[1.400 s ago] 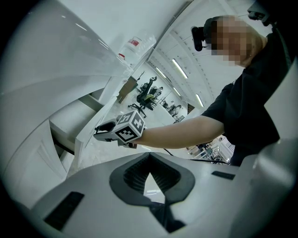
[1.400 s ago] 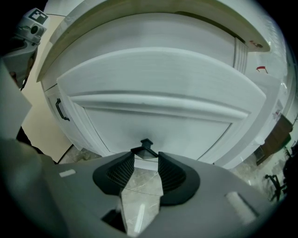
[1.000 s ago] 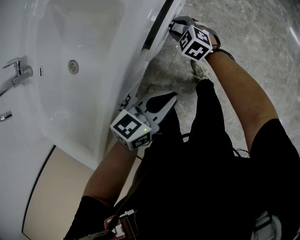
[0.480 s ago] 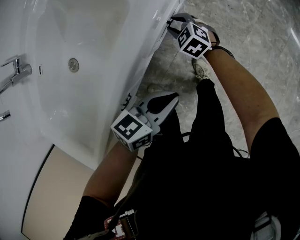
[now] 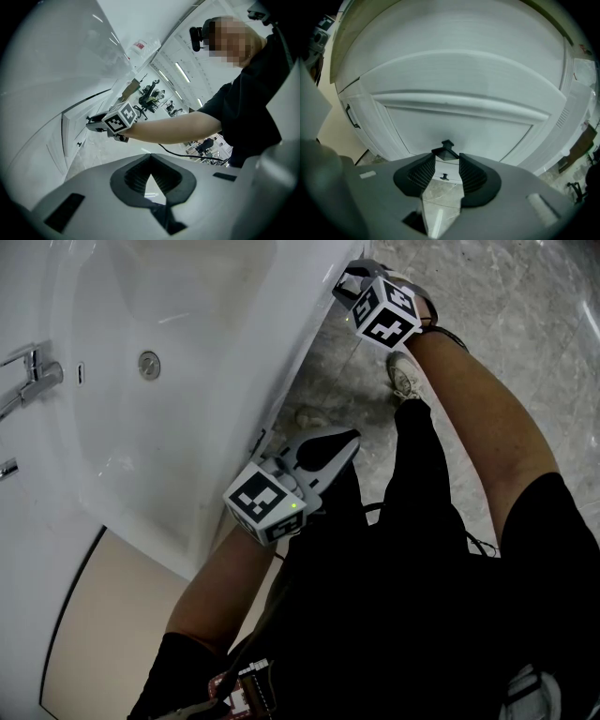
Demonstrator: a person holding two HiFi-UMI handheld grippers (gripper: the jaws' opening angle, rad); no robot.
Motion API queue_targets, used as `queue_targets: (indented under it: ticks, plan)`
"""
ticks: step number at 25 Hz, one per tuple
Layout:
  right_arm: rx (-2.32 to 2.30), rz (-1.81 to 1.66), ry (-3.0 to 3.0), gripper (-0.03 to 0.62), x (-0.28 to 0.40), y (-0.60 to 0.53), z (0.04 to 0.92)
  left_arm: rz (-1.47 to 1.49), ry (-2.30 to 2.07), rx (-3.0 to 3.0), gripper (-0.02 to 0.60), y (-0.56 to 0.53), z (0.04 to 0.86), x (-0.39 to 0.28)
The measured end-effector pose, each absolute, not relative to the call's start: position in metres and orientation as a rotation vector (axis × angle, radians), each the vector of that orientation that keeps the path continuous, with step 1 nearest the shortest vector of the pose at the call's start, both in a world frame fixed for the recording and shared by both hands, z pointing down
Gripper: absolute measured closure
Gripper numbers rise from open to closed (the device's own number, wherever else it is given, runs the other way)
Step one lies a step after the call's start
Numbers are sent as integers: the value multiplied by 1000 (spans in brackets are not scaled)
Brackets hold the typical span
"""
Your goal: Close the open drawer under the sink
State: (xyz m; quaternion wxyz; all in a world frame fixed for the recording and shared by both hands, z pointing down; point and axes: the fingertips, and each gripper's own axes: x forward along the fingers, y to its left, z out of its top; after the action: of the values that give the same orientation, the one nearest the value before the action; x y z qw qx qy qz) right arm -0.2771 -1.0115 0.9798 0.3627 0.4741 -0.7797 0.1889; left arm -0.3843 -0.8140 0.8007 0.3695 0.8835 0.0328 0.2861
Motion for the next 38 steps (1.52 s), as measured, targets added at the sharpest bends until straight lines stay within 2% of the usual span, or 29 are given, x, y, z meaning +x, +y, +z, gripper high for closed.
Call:
queue_targets:
  ticks: [22, 30, 38]
  plan:
    - [1156, 517, -1960, 446, -284, -1028, 985, 678, 112, 2277, 583, -816, 771, -397]
    - [1075, 563, -1887, 431, -281, -967, 972, 619, 20, 2324, 583, -836, 717, -411]
    - [1138, 684, -1936, 434, -295, -909, 904, 485, -141, 2392, 583, -855, 639, -448]
